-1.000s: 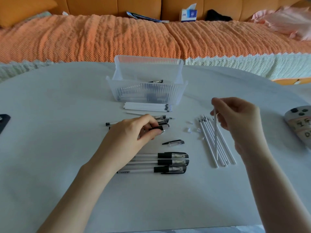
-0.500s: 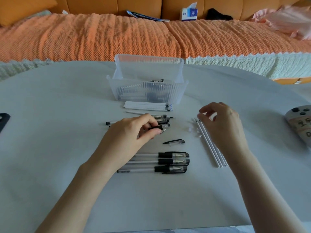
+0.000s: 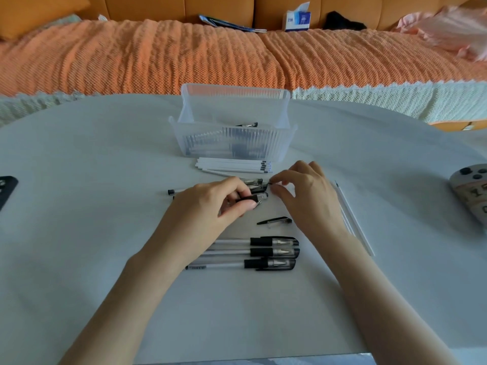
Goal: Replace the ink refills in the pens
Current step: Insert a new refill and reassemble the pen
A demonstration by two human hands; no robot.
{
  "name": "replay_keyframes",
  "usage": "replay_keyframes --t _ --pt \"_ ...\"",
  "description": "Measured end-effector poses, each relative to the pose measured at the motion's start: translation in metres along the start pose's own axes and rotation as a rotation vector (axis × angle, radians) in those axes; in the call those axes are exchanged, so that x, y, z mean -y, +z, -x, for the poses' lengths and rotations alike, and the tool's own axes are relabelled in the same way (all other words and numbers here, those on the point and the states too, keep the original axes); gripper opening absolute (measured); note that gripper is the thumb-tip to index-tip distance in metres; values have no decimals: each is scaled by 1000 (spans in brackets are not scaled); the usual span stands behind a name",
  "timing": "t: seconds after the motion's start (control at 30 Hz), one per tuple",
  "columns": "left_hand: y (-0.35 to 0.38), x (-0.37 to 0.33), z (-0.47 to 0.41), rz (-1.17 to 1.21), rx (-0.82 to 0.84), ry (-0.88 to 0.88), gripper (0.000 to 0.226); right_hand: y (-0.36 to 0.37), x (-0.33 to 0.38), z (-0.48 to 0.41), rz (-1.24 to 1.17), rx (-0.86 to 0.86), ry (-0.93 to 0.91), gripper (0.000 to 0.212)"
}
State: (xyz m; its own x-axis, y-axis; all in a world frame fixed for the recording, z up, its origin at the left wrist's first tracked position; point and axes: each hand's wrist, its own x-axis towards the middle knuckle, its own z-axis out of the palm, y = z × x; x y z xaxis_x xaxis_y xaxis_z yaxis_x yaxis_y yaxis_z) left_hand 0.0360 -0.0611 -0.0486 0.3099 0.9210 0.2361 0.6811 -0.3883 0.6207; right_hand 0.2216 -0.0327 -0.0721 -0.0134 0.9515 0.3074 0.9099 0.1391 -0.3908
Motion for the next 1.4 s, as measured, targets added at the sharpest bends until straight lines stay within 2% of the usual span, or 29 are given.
replay_keyframes --t 0.23,0.43,0.57,0.7,0.93,1.4 --pt "-1 2 -1 -8 -8 -10 11 -5 -4 2 -74 -61 73 10" --pt "-5 10 -4 39 -69 -84 10 -26 -5 3 -451 -101 196 11" --pt "-12 16 -6 82 -132 -124 8 -36 -5 9 -571 -111 206 19" --pt "-15 21 -6 143 -179 -121 6 -38 -11 9 -602 -114 224 27" --pt "-20 24 -6 156 -223 -107 7 -38 -11 9 -616 -91 217 28" --pt "-23 21 -5 151 -219 -113 7 -41 -12 7 -606 -87 203 28"
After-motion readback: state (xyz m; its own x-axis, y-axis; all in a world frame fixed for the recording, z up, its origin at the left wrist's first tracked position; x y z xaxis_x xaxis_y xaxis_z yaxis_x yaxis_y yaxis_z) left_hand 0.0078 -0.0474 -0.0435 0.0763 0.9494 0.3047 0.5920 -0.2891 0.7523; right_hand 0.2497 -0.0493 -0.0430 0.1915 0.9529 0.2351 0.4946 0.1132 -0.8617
